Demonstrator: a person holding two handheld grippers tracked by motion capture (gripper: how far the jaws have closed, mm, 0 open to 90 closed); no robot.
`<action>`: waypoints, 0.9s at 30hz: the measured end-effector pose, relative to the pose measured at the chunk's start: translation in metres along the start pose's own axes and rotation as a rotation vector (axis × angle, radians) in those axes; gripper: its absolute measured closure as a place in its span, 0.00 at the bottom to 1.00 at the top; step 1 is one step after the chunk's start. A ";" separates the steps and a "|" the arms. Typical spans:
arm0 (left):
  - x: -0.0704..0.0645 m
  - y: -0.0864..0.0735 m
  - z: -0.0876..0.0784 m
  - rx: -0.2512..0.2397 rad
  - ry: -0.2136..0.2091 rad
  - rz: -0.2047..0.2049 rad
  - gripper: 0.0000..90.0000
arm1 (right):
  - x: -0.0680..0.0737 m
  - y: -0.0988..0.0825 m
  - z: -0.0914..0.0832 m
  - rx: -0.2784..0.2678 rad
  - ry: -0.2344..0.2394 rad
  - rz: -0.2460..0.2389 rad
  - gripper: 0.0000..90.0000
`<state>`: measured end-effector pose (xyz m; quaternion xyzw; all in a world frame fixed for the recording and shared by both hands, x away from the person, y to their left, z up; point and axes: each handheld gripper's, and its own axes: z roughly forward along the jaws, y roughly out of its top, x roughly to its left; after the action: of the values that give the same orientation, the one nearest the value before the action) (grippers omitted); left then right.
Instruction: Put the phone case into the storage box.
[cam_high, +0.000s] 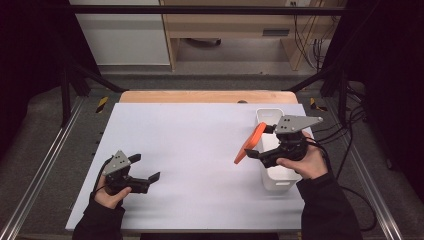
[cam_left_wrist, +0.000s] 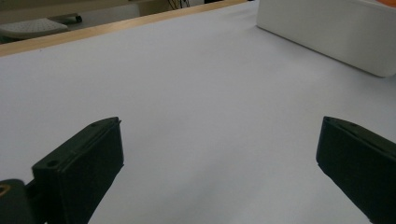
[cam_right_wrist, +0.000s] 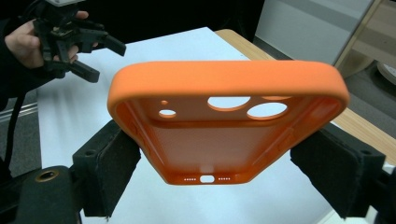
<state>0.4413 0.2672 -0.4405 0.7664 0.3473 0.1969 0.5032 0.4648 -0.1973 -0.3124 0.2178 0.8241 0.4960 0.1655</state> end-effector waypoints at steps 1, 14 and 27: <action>0.001 0.000 -0.001 0.001 0.000 0.000 0.00 | -0.001 0.000 0.000 -0.001 -0.005 0.002 0.18; 0.011 -0.005 -0.006 -0.008 0.038 -0.012 0.00 | -0.010 0.005 -0.002 -0.018 -0.096 0.063 0.18; 0.015 -0.008 -0.006 -0.014 0.048 -0.009 0.00 | -0.021 0.012 -0.002 -0.022 -0.199 0.128 0.18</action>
<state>0.4449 0.2841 -0.4455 0.7562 0.3614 0.2152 0.5012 0.4843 -0.2046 -0.2998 0.3161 0.7825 0.4906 0.2169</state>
